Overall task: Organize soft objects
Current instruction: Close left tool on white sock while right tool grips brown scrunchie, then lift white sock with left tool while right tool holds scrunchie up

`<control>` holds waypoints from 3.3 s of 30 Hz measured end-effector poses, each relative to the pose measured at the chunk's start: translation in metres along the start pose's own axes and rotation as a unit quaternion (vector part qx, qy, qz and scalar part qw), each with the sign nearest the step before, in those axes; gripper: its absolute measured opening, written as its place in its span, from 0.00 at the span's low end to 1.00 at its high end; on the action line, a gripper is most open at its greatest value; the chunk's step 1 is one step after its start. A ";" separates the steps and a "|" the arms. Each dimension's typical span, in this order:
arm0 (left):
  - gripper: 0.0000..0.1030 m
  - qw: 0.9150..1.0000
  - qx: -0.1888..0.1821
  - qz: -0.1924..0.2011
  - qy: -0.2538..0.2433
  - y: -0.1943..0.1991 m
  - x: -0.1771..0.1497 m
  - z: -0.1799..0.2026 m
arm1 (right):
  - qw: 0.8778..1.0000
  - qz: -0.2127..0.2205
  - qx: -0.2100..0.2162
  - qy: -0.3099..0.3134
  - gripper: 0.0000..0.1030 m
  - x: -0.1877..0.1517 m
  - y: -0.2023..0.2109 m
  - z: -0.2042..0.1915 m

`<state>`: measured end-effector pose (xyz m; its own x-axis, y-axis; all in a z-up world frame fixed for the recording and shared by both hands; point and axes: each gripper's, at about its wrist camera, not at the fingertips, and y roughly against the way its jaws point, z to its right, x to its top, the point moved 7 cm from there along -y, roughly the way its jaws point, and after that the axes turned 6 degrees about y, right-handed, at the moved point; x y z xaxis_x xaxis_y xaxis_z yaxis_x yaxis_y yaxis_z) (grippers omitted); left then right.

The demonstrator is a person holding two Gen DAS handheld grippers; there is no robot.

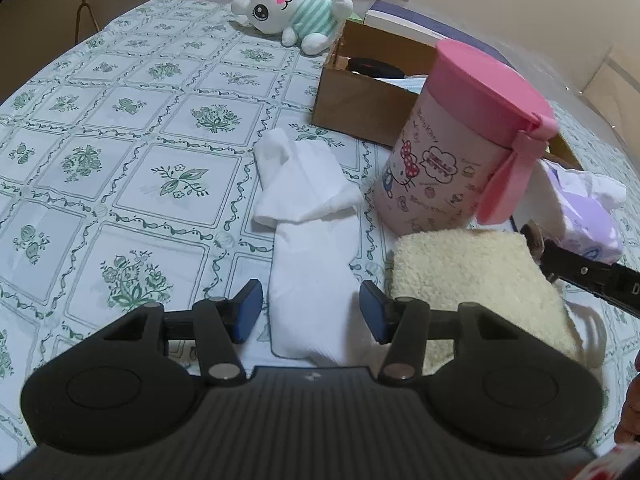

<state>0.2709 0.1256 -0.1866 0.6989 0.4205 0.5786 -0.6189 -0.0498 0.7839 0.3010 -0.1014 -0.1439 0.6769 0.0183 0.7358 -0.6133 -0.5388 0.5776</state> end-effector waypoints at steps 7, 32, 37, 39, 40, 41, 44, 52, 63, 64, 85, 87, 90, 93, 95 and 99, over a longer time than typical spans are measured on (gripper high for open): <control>0.14 1.000 0.011 0.009 -0.021 -0.003 -0.001 -0.003 | 0.999 0.027 0.011 0.031 0.08 0.003 0.007 -0.005; 0.03 0.995 -0.006 0.095 -0.033 0.114 0.018 -0.049 | 0.997 0.076 -0.027 0.000 0.08 -0.009 0.114 0.032; 0.03 0.997 0.020 0.071 0.002 0.068 0.025 -0.067 | 0.997 0.077 -0.029 0.001 0.08 -0.007 0.112 0.036; 0.04 0.998 0.028 0.060 0.008 0.055 0.020 -0.072 | 0.997 0.074 -0.030 0.001 0.08 -0.008 0.110 0.038; 0.04 0.998 0.031 0.053 0.009 0.049 0.016 -0.074 | 0.997 0.070 -0.031 0.001 0.08 -0.009 0.109 0.039; 0.05 0.999 0.031 0.044 0.007 0.045 0.012 -0.075 | 0.997 0.066 -0.033 0.000 0.08 -0.011 0.108 0.040; 0.05 0.999 0.031 0.036 -0.005 0.045 -0.003 -0.074 | 0.998 0.055 -0.030 0.001 0.08 -0.015 0.109 0.043; 0.04 0.998 0.022 0.036 -0.042 0.065 -0.038 -0.059 | 0.999 0.024 -0.019 0.022 0.08 -0.030 0.129 0.050; 0.22 0.998 0.013 0.019 -0.060 0.074 -0.060 -0.049 | 0.997 -0.022 -0.065 -0.038 0.66 -0.043 0.129 0.088; 0.22 0.998 0.016 0.023 -0.063 0.076 -0.059 -0.050 | 0.998 -0.016 -0.060 -0.031 0.66 -0.041 0.132 0.086; 0.41 0.996 0.037 0.039 -0.077 0.086 -0.045 -0.058 | 0.996 0.057 -0.032 -0.066 0.16 -0.014 0.103 0.085; 0.43 0.996 0.031 0.039 -0.080 0.087 -0.046 -0.055 | 0.993 0.066 -0.026 -0.099 0.16 -0.009 0.110 0.095; 0.55 0.995 0.018 0.038 -0.091 0.091 -0.051 -0.049 | 0.991 0.070 -0.040 -0.106 0.17 -0.006 0.118 0.104; 0.66 0.993 0.002 0.034 -0.110 0.094 -0.061 -0.041 | 0.990 0.067 -0.040 -0.117 0.17 -0.010 0.126 0.107; 0.67 0.993 -0.003 0.017 -0.115 0.089 -0.072 -0.037 | 0.990 0.060 -0.043 -0.119 0.17 -0.017 0.129 0.108; 0.56 0.993 -0.001 -0.006 -0.114 0.073 -0.090 -0.035 | 0.990 0.041 -0.049 -0.127 0.17 -0.032 0.132 0.107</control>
<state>0.1503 0.1157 -0.1896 0.7695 0.2042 0.6052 -0.6102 -0.0449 0.7910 0.2425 -0.2635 -0.1289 0.6961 -0.2420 0.6759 -0.6987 -0.4450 0.5602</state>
